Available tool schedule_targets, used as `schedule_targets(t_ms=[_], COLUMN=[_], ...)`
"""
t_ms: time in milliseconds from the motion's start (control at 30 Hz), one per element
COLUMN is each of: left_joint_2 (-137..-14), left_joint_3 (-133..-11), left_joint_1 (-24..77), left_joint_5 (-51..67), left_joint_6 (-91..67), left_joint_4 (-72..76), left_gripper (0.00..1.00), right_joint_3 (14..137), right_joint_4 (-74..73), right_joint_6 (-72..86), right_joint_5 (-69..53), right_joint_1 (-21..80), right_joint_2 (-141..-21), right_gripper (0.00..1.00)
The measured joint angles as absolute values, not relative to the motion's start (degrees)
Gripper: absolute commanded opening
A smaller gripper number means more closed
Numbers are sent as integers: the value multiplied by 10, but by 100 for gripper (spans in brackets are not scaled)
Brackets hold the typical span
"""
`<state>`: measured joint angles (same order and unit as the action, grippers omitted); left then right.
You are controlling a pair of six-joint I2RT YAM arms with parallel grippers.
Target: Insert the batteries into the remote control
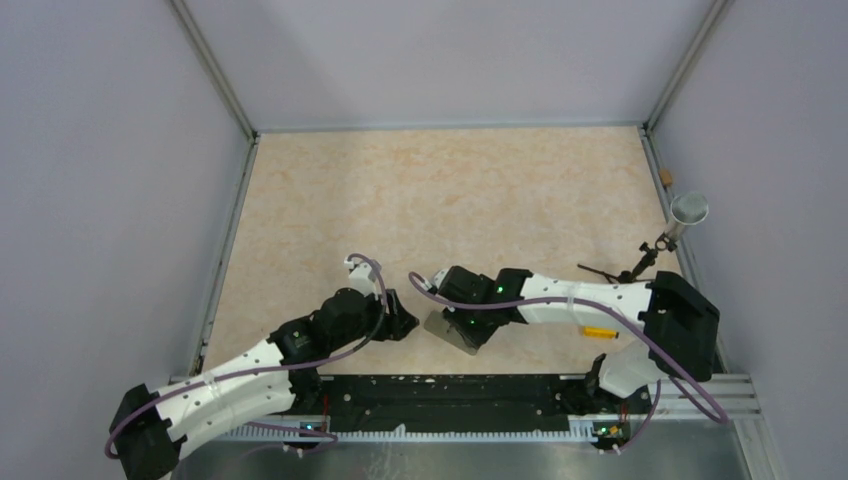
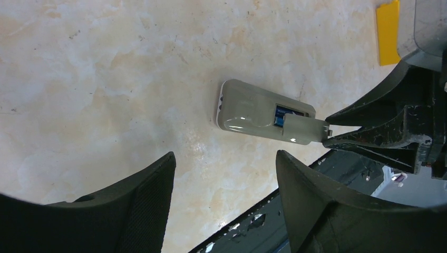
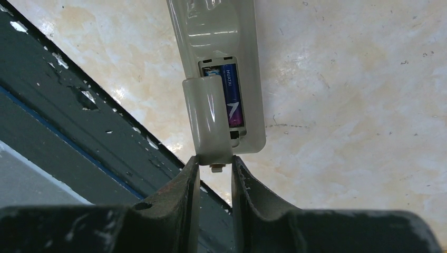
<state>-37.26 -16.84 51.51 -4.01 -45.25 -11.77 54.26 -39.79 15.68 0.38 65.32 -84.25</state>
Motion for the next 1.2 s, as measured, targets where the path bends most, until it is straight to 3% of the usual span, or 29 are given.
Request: schedule_targets(t_ms=[1200], left_joint_2=[-365], left_joint_3=[-156], left_joint_1=[515], left_joint_5=[-36], left_joint_6=[-437], left_joint_4=[-107], left_gripper=[71], right_joint_3=[553], right_joint_4=[-399], right_joint_6=[194], right_joint_5=[13], right_joint_1=[642], right_joint_2=[-869], right_gripper=[0])
